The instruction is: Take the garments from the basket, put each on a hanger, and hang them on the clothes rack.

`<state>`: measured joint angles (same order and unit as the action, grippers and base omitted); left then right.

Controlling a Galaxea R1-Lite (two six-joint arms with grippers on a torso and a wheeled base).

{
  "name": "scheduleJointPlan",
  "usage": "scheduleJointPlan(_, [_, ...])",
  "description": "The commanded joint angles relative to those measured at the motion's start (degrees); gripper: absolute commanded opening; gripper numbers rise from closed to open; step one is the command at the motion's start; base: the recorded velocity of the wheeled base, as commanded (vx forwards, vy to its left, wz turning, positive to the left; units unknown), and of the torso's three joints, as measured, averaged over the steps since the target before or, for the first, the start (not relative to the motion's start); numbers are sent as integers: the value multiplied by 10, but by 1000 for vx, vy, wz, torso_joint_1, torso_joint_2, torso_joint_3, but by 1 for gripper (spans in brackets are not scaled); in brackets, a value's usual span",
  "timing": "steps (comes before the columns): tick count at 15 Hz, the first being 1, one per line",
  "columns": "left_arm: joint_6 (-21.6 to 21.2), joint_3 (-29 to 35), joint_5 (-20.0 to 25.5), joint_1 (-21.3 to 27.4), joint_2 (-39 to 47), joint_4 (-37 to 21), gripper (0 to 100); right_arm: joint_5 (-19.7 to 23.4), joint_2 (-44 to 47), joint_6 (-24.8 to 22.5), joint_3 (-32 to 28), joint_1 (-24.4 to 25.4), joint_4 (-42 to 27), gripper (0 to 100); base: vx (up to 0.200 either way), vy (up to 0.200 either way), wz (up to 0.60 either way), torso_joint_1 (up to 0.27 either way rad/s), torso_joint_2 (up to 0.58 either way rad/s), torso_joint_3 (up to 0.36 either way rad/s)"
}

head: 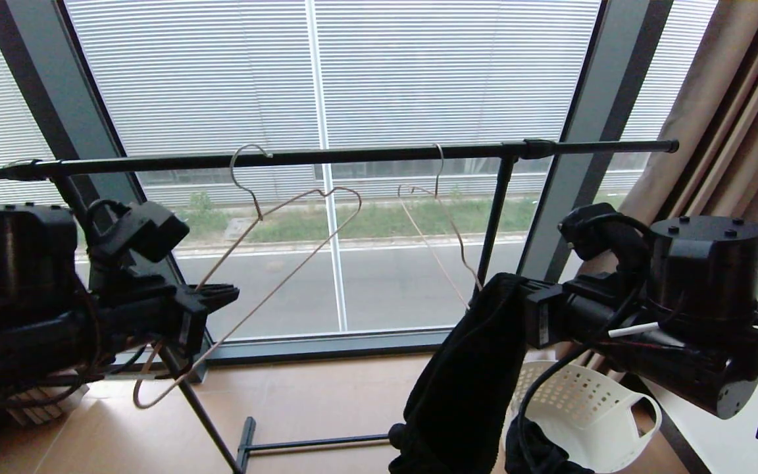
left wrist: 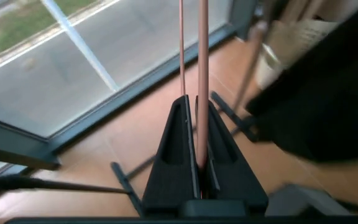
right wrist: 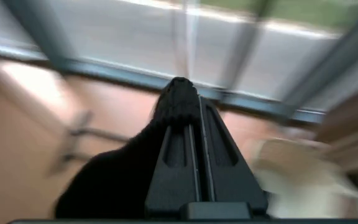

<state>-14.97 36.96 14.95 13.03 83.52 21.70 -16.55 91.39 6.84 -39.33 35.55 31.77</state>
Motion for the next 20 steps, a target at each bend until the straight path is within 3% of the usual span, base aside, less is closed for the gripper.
scheduleJointPlan(1, [-5, -112, 31, 10, -126, -1, 0, -78, 7, -39, -3, 0, 2, 0, 0, 0, 0, 0, 0, 0])
scheduleJointPlan(2, [-14, -138, 40, 12, -142, -1, 0, -123, 8, -55, -5, 0, 1, 0, 0, 0, 0, 0, 0, 0])
scheduleJointPlan(4, [-34, -167, 67, 23, -159, -1, 0, -168, 13, -91, -3, 10, 1, 0, 0, 0, 0, 0, 0, 0])
scheduleJointPlan(5, [-40, -184, 83, 42, -166, -1, 0, -216, 16, -116, -5, 22, 2, 0, 0, 0, 0, 0, 0, 0])
scheduleJointPlan(8, [-38, -186, 119, 104, -159, -1, 0, -268, 37, -122, -20, 26, 2, 0, 0, 0, 0, 0, 0, 0])
scheduleJointPlan(13, [-38, -172, 121, 169, -118, 1, 0, -288, 45, -126, -55, 24, -5, 0, 0, 0, 0, 0, 0, 0])
scheduleJointPlan(20, [-23, -115, 119, 174, -27, 3, 0, -311, 43, -135, -70, 47, -5, 0, 0, 0, 0, 0, 0, 0])
